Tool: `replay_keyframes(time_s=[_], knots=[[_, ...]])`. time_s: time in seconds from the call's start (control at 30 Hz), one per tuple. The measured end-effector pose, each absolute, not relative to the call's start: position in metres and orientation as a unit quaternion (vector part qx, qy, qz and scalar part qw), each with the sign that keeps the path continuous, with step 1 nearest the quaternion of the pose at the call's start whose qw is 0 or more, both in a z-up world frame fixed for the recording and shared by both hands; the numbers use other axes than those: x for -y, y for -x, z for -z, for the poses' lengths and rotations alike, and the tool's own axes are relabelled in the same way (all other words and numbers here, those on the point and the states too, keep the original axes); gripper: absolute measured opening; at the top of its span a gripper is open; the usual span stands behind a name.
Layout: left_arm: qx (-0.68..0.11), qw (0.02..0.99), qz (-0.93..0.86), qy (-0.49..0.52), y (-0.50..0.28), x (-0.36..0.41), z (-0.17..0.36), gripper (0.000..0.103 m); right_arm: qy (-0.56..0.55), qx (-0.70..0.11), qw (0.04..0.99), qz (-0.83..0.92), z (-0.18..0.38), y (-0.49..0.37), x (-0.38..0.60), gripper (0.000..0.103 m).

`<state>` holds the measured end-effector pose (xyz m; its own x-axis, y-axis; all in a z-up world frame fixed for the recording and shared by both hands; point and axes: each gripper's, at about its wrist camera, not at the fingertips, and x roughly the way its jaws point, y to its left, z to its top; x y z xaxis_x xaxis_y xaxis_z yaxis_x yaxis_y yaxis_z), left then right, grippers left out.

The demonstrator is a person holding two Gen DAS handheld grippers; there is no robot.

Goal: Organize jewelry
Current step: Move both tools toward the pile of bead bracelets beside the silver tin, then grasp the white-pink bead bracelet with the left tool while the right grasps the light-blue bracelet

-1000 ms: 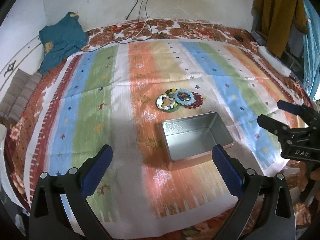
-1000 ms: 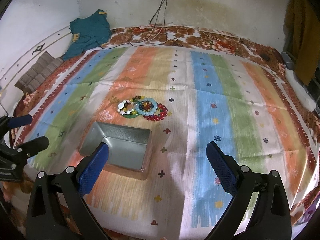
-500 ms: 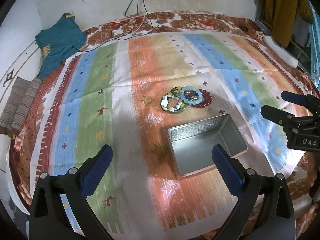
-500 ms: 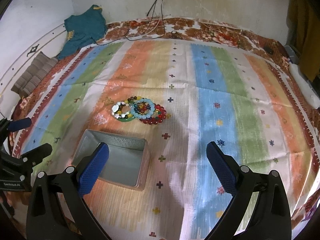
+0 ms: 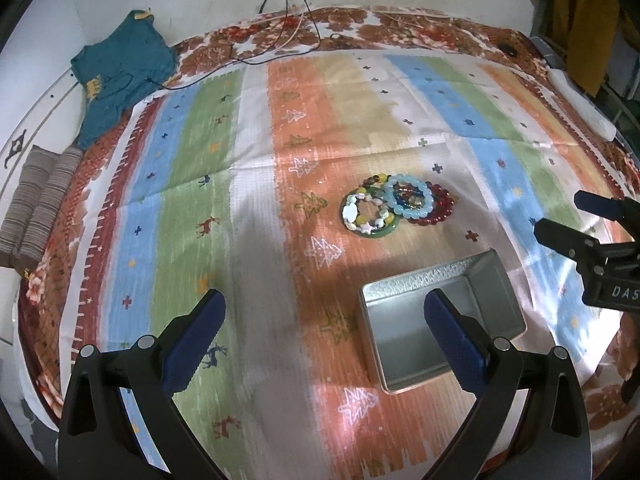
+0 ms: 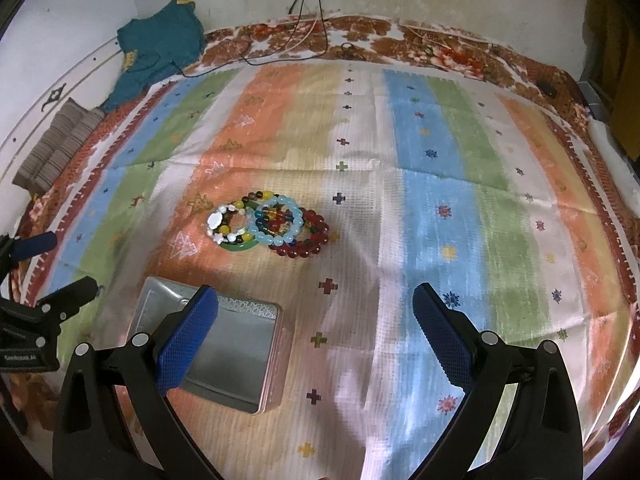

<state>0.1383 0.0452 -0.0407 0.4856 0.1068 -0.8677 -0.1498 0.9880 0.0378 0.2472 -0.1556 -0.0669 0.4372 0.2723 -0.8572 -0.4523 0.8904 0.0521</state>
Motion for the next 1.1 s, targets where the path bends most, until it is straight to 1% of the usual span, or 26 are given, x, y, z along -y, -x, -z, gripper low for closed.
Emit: replay_keyframes(time_s=[0.5,1.1], knots=[[-0.520,0.851,-0.068,0.008,-0.175,-0.052,0.057,0.097,0.098,-0.502,0.830,-0.224,0.084,-0.274,0.138,0.099],[-0.550,0.832,-0.064,0.006,-0.215,-0.061,0.091,0.097,0.119,-0.521,0.818,-0.213,0.108,-0.304,0.123,0.099]])
